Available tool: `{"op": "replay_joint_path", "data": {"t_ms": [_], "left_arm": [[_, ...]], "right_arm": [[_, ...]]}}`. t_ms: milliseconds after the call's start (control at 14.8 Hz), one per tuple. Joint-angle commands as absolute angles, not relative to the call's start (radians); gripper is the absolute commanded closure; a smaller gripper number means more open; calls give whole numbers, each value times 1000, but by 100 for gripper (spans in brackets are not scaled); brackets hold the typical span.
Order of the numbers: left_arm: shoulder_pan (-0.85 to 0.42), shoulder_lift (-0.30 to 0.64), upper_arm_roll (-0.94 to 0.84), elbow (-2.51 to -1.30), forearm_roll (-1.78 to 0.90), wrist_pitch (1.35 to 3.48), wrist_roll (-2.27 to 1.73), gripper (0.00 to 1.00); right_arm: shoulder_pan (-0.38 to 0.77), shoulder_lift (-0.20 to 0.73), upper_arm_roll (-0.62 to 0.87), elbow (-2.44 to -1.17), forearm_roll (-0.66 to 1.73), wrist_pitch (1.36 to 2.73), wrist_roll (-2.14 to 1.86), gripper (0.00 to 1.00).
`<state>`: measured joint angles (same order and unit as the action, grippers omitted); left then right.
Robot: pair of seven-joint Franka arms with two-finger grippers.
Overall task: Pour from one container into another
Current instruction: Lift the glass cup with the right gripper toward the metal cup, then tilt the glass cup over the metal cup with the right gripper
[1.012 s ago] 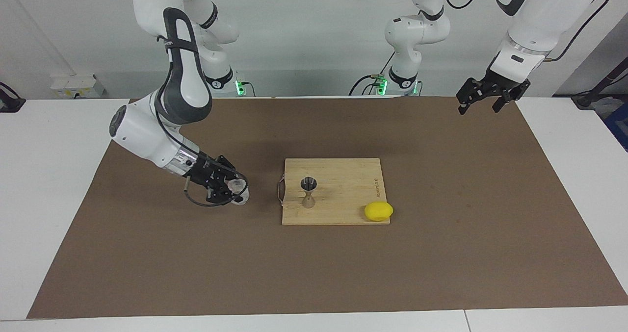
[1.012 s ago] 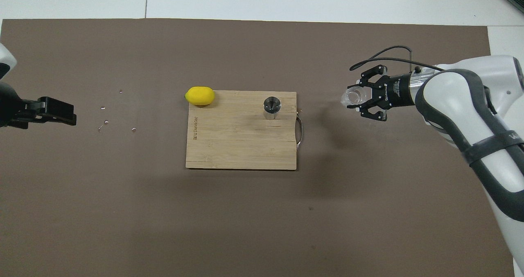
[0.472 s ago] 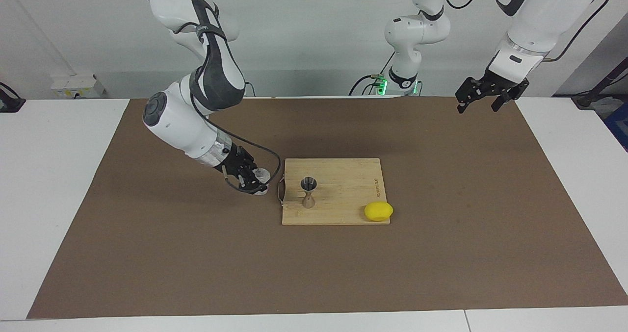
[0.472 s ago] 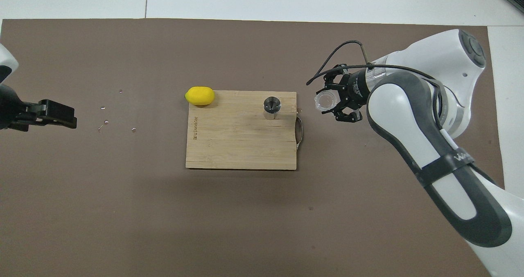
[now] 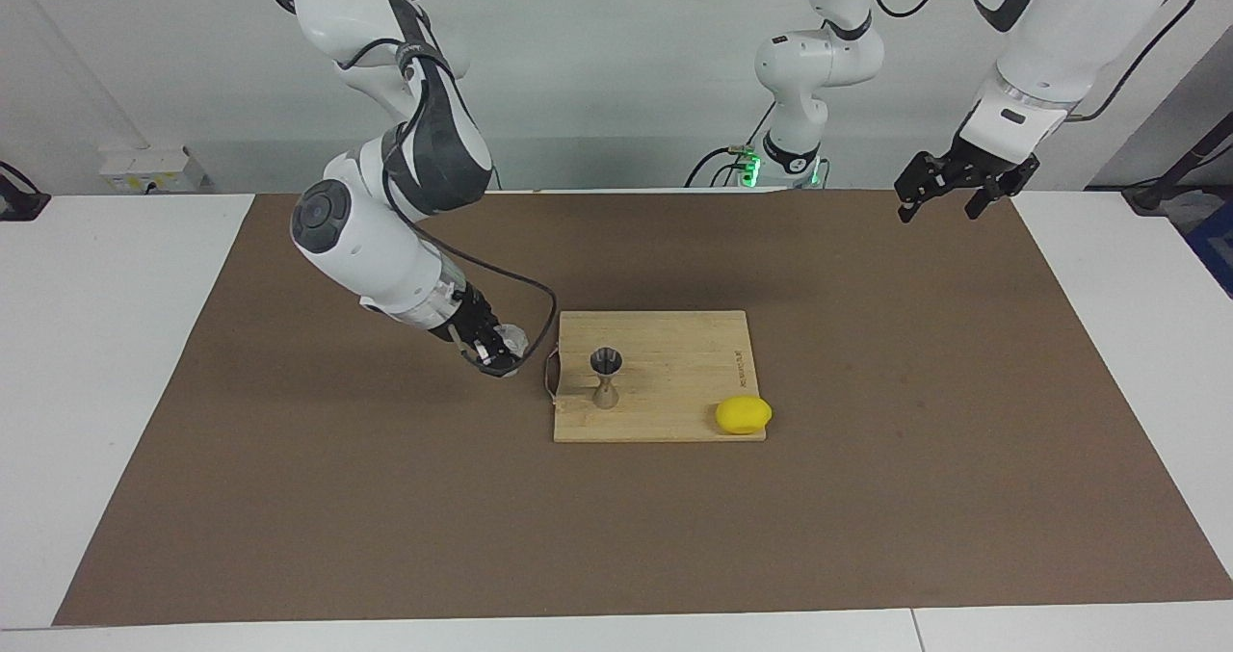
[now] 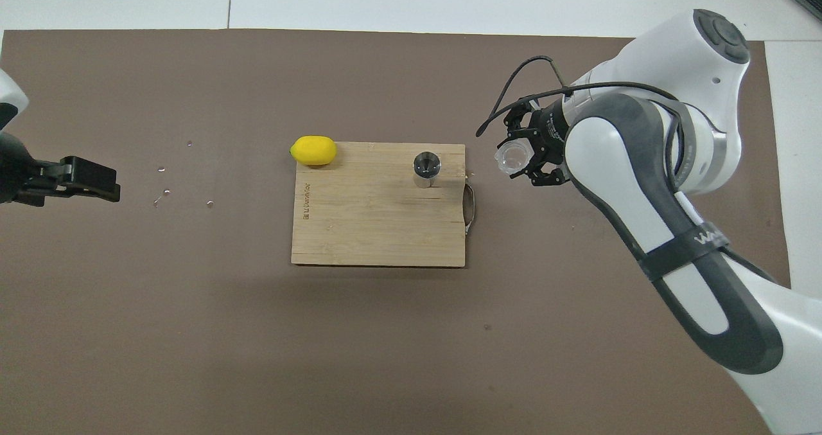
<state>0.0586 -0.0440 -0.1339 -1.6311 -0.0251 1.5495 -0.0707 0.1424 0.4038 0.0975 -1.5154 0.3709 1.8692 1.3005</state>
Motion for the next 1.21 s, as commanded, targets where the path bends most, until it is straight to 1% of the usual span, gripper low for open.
{"op": "replay_joint_path", "data": {"t_ms": [0, 135, 405, 607, 1147], "left_arm": [[74, -60, -141, -1646, -29, 1542, -58, 0], [74, -60, -141, -1646, -29, 1540, -58, 0], [74, -60, -141, -1646, -29, 1542, -58, 0], [74, -60, -141, -1646, -29, 1542, -58, 0], [74, -60, -141, -1646, -29, 1542, -58, 0]], "right_arm": [[161, 507, 100, -1357, 338, 1798, 1400, 100], [193, 569, 100, -1258, 321, 1758, 1460, 100], [230, 646, 97, -1143, 298, 1701, 1528, 100], [258, 672, 97, -1112, 253, 1675, 1554, 100], [340, 673, 98, -1095, 88, 1628, 1555, 100]]}}
